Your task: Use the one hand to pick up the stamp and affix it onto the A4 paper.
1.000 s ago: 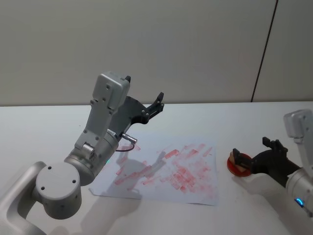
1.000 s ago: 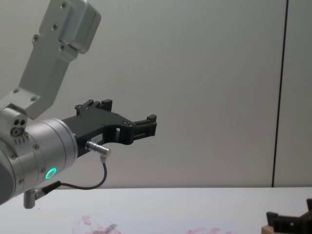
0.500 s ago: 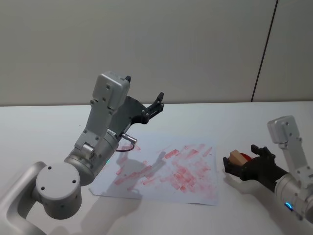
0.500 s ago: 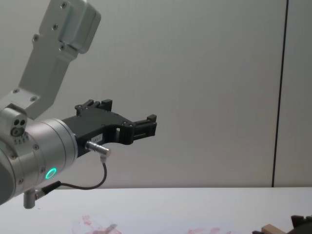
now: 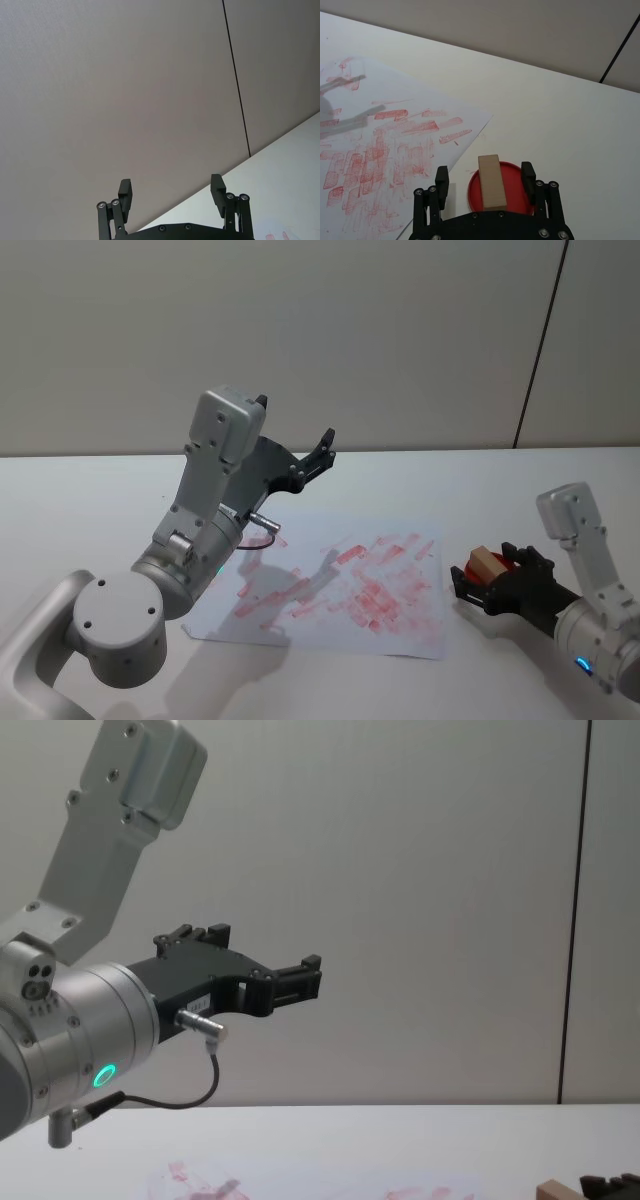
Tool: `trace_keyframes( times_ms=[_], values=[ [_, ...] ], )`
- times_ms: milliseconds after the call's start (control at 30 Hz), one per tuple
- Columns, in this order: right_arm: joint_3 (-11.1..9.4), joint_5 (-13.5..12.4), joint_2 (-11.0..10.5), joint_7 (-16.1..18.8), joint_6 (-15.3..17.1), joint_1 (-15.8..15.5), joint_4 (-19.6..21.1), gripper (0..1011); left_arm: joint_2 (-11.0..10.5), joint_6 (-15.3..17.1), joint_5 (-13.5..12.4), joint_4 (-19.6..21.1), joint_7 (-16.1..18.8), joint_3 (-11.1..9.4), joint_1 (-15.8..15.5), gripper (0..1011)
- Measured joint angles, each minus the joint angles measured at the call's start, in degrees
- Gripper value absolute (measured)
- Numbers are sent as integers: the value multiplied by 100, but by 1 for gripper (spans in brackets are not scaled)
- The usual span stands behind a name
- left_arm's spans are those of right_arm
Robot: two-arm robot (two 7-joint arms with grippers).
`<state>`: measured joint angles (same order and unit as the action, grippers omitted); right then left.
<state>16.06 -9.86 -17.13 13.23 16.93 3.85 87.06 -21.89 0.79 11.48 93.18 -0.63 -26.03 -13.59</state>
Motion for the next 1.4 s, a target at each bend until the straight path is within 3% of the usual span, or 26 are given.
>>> trace_keyframes(
  times_ms=[267,667,767,1167,1400],
  values=[
    [12,22,12,26,-9,11,-34,705,0,0,0,0,0,0,0,1001],
    [19,37,19,41,-17,17,-55,283,0,0,0,0,0,0,0,1001],
    [21,39,20,44,-19,18,-57,233,0,0,0,0,0,0,0,1002],
    [17,2,62,100,-266,85,-13,219,0,0,0,0,0,0,0,1001],
    [49,-122,175,304,-497,231,79,218,0,0,0,0,0,0,0,1001]
  ],
)
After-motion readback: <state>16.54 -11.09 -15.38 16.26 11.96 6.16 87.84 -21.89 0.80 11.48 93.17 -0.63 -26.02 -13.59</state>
